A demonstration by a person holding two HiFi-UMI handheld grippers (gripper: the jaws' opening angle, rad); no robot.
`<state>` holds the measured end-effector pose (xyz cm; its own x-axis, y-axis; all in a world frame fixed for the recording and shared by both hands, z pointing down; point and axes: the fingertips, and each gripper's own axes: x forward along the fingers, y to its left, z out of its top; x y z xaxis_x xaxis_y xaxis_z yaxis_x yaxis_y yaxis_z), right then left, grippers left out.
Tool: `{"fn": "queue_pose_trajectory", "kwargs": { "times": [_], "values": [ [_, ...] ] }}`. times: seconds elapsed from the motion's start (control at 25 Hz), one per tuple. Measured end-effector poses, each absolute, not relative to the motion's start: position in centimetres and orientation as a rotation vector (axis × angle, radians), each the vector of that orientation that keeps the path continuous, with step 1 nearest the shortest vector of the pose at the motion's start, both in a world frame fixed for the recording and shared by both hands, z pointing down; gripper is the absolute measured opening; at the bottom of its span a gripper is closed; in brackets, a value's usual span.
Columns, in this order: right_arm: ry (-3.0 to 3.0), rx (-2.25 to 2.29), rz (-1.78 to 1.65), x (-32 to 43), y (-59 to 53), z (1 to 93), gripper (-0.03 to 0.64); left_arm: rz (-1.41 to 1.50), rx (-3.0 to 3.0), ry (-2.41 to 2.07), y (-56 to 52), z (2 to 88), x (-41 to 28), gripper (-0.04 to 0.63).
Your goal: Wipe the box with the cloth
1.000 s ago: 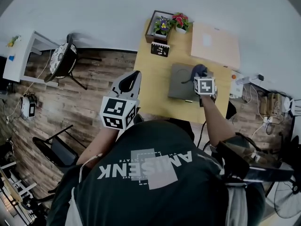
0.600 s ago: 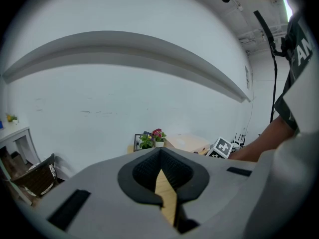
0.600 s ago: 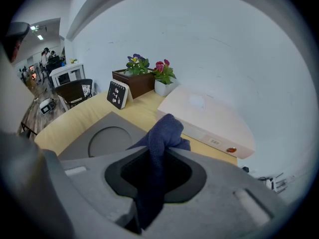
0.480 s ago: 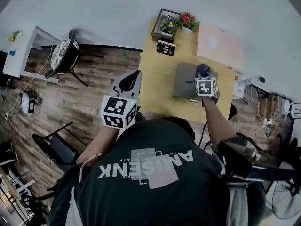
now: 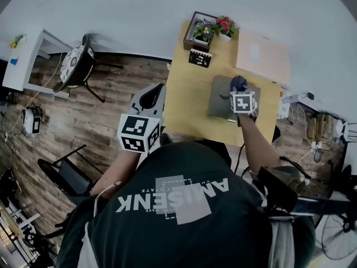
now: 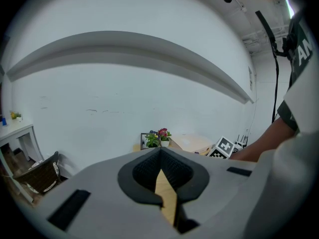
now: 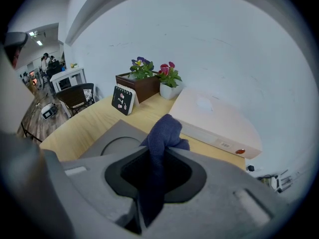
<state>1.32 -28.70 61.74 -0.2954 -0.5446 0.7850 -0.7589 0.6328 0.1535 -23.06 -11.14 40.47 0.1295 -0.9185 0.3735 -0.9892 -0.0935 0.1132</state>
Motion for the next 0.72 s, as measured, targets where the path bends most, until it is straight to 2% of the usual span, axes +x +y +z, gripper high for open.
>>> {"fn": "queue_pose_trajectory", "kwargs": {
  "times": [0.28, 0.72],
  "values": [
    [-2.033, 0.948, 0.366, -3.2, -27.6, 62.3, 0.072, 0.297, 2.078, -1.860, -10.8, 40.2, -23.9, 0.000],
    [-2.021, 0.956, 0.382, -5.7, -26.7, 62.1, 0.072, 0.281, 2.032, -1.890, -9.1, 40.7, -26.6, 0.000]
  ]
}}
